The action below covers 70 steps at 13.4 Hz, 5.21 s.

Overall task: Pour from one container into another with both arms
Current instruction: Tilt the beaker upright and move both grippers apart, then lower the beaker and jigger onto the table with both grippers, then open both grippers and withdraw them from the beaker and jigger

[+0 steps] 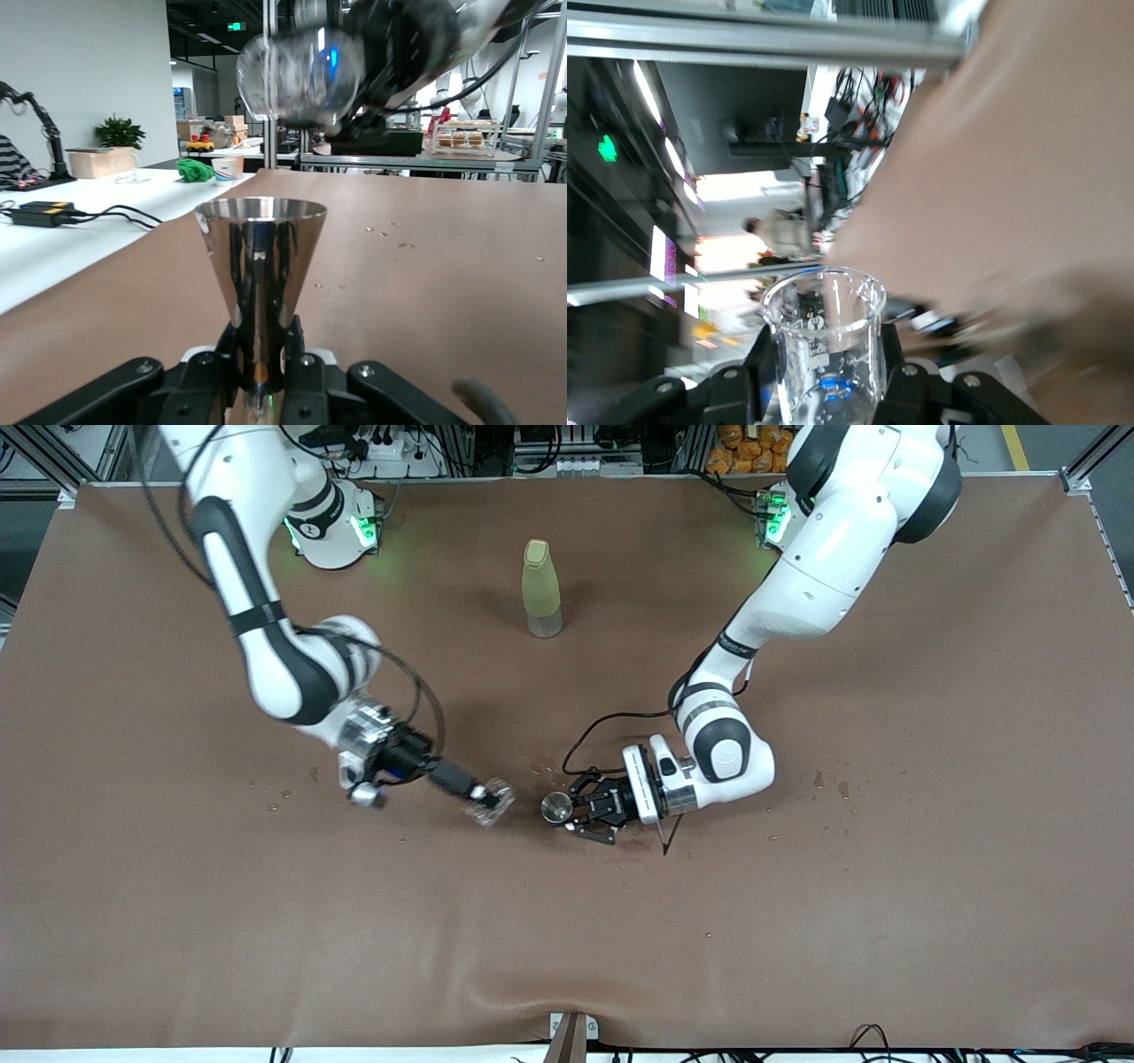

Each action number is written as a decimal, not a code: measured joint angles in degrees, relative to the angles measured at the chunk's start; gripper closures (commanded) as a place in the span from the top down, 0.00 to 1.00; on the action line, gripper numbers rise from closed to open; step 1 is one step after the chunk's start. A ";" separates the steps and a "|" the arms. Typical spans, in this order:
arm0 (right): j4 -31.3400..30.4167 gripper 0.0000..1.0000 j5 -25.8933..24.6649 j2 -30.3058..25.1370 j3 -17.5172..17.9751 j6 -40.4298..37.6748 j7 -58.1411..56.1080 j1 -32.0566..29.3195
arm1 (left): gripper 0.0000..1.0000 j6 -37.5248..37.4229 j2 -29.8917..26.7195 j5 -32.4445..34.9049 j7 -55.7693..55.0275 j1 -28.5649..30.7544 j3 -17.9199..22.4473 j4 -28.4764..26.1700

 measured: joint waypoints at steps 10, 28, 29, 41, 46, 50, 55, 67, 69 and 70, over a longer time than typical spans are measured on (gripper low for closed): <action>-0.38 0.00 -36.99 4.46 -0.39 -23.16 -57.18 -30.54 | 0.00 -10.29 -17.02 13.62 0.12 14.15 0.11 -20.66; 14.84 0.49 -50.10 28.87 0.27 -49.08 -91.35 -52.52 | 0.00 -34.88 -9.45 41.83 10.70 50.33 0.47 -29.04; 15.32 0.55 -50.10 28.99 0.30 -49.09 -91.35 -52.52 | 0.00 -34.88 -9.04 41.83 10.70 50.33 0.43 -28.87; 20.03 1.00 -51.01 27.58 0.27 -55.49 -81.92 -52.56 | 0.01 -34.88 -4.80 43.62 10.71 52.39 1.74 -26.66; 29.46 1.00 -54.48 23.51 1.05 -61.54 -53.29 -51.83 | 0.44 -34.88 -4.70 43.91 10.71 52.37 1.72 -26.52; 36.12 1.00 -59.40 15.46 1.32 -63.63 -30.46 -47.93 | 0.72 -34.90 -4.66 45.03 10.71 52.38 1.70 -26.40; 36.63 1.00 -73.03 0.85 1.36 -57.53 -10.06 -39.26 | 1.00 -34.89 -5.07 47.63 10.31 52.46 3.64 -24.77; 20.48 1.00 -109.05 -22.04 0.53 -44.92 38.92 -26.13 | 1.00 -27.44 -28.02 60.98 -5.21 52.77 6.15 -23.21; 17.11 1.00 -109.99 -24.27 -0.90 -43.68 40.32 -25.83 | 1.00 -23.56 -31.66 63.65 -5.74 52.31 5.79 -23.20; 16.23 1.00 -110.10 -24.86 -2.94 -43.48 40.89 -24.52 | 1.00 -21.31 -33.43 64.96 -5.80 51.41 5.65 -23.21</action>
